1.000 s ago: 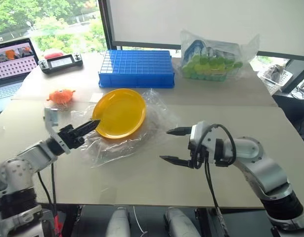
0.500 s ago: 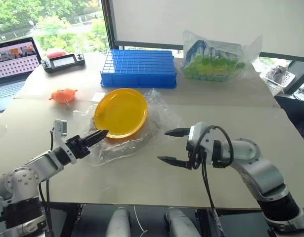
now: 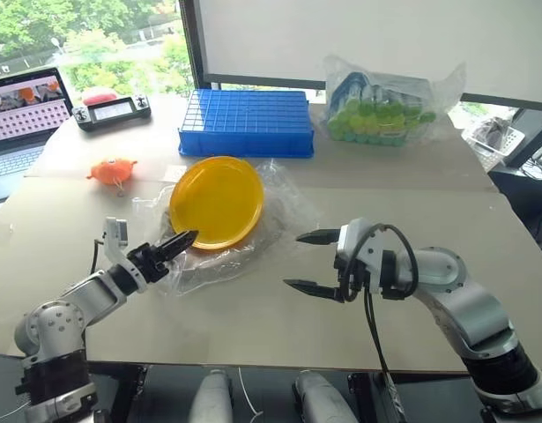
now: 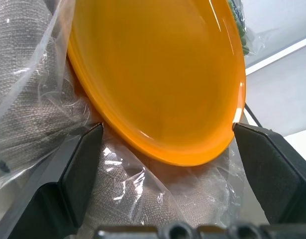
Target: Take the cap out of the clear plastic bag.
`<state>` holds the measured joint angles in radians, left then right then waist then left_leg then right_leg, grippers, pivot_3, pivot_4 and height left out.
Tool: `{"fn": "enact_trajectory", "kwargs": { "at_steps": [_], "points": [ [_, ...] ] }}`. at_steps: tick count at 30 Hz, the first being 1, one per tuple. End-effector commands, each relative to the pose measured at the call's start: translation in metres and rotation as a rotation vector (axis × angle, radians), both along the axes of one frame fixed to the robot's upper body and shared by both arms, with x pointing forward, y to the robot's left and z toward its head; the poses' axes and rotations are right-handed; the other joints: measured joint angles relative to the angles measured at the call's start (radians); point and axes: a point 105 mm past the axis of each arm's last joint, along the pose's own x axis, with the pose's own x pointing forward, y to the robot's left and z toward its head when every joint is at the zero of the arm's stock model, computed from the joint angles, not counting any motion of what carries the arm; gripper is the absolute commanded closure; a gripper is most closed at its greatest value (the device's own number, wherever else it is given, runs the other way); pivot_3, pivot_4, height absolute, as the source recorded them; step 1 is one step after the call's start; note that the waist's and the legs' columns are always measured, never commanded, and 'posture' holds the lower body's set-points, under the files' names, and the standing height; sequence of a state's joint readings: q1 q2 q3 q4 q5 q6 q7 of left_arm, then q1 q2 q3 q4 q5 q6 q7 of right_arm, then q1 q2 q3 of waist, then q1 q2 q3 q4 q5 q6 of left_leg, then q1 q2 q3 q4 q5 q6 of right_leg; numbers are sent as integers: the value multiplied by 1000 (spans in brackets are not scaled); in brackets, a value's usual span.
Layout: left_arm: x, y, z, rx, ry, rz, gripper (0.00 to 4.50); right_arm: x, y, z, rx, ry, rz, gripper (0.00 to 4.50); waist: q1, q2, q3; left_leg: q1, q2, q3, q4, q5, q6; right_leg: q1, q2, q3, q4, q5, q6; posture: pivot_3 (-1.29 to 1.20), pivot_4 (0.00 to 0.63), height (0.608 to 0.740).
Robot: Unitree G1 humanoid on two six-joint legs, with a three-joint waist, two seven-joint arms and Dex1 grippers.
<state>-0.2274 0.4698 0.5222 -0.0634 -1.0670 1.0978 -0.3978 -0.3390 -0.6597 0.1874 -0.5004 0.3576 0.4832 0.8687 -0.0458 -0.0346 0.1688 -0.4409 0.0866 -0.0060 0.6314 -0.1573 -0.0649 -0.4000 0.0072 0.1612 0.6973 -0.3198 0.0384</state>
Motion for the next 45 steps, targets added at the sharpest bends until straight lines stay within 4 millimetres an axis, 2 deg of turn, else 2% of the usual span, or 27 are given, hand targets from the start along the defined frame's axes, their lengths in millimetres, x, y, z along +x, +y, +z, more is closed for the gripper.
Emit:
{"fn": "enact_trajectory", "kwargs": {
  "at_steps": [1, 6, 11, 14, 18, 26, 28, 29, 40, 45],
  "points": [
    [-5, 5, -10, 3, 48, 19, 12, 0, 1, 10, 10, -48, 4, 0, -1, 0, 0, 0, 0, 0, 0, 0, 0, 0, 0, 0, 0, 0, 0, 0, 150, 713],
    [7, -4, -4, -27, 29, 25, 12, 0, 3, 8, 9, -48, 6, 0, 1, 0, 0, 0, 0, 0, 0, 0, 0, 0, 0, 0, 0, 0, 0, 0, 150, 713],
    [29, -30, -2, -49, 45, 33, 12, 0, 3, 7, 7, -41, 9, 0, 14, 0, 0, 0, -1, -2, 1, 0, 0, 3, 0, -2, -1, 0, 0, 0, 150, 713],
    [29, -44, -7, -34, 60, -3, 12, 0, 3, 8, 10, -42, 7, 0, 16, 0, 0, 0, -1, -4, 1, 0, 0, 5, 0, -4, -3, 0, 0, 0, 150, 713],
    [26, -44, -16, -40, 96, 0, 12, 0, 3, 11, 25, -44, 4, 0, 18, 0, 0, 0, -1, -6, 1, 0, 0, 6, 0, -5, -3, 1, -1, 0, 150, 713],
    [29, -43, -16, -67, 102, 14, 12, 1, 3, 11, 31, -49, -5, 0, 17, 0, 0, 3, -2, -8, 1, 0, 0, 10, -1, -7, -4, -1, 1, 0, 150, 713],
    [30, -43, -17, -76, 109, 16, 562, 1, 3, 11, 33, -50, -8, 0, 17, 0, 0, 3, -2, -8, 1, 0, 0, 10, -1, -8, -5, -1, 1, 0, 150, 713],
    [30, -43, -17, -80, 113, 19, 651, 1, 3, 11, 34, -48, -8, 0, 17, 0, 0, 3, -2, -8, 1, 0, 0, 10, -1, -8, -5, -1, 1, 0, 150, 713],
    [34, -40, -23, -109, 127, 29, 4411, 0, 2, 9, 34, -37, -12, 0, 16, 0, 0, 2, -2, -10, 1, 0, 0, 11, -1, -9, -6, -1, 1, 0, 150, 713],
    [34, -40, -20, -133, 113, 29, 4470, -1, 2, 9, 32, -31, -13, 0, 16, 0, 0, 2, -2, -10, 1, 0, 0, 11, -1, -9, -7, -1, 1, 0, 150, 713]
  ]
}}
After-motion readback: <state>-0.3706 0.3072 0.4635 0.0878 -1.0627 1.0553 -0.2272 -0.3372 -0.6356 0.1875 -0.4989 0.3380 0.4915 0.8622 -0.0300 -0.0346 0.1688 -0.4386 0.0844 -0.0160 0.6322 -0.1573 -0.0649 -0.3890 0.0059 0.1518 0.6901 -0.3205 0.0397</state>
